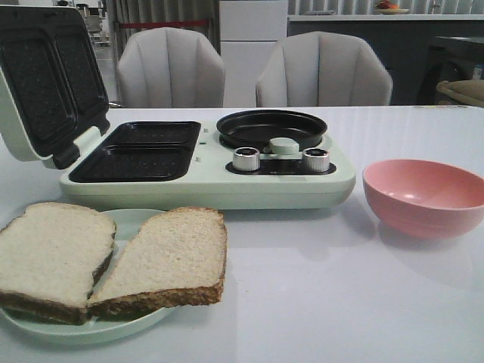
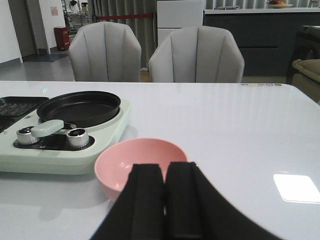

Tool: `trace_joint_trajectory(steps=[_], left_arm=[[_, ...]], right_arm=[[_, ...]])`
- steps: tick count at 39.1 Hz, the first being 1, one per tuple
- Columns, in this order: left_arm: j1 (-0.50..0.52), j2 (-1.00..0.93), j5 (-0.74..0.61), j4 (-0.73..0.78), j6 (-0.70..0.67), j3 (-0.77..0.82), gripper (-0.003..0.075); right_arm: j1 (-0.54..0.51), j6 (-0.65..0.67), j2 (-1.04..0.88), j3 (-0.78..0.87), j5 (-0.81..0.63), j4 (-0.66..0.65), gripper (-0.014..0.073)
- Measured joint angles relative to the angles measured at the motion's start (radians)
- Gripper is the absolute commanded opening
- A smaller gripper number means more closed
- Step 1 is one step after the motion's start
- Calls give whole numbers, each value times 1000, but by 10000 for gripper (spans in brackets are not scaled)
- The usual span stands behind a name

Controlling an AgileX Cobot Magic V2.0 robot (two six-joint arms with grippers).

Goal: Make breakfast with bread and shrimp

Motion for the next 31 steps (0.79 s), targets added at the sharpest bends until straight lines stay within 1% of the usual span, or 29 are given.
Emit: trace_joint_trajectory(steps=[5, 6, 8, 9, 11, 15, 31], left_arm=[[0, 0, -16, 0, 0, 1, 451], [0, 0, -19, 0, 0, 1, 510], [0, 0, -21, 0, 0, 1, 570], [0, 0, -21, 0, 0, 1, 585], [0, 0, -21, 0, 0, 1, 595], [0, 0, -23, 0, 0, 1, 584], [0, 0, -16, 24, 0, 1, 585]], right_arm=[[0, 0, 0, 0, 0, 0, 150], [0, 0, 0, 0, 0, 0, 150], [0, 0, 0, 0, 0, 0, 150], [0, 0, 0, 0, 0, 0, 150], [0, 0, 0, 0, 0, 0, 150], [0, 0, 0, 0, 0, 0, 150], [0, 0, 0, 0, 0, 0, 150]])
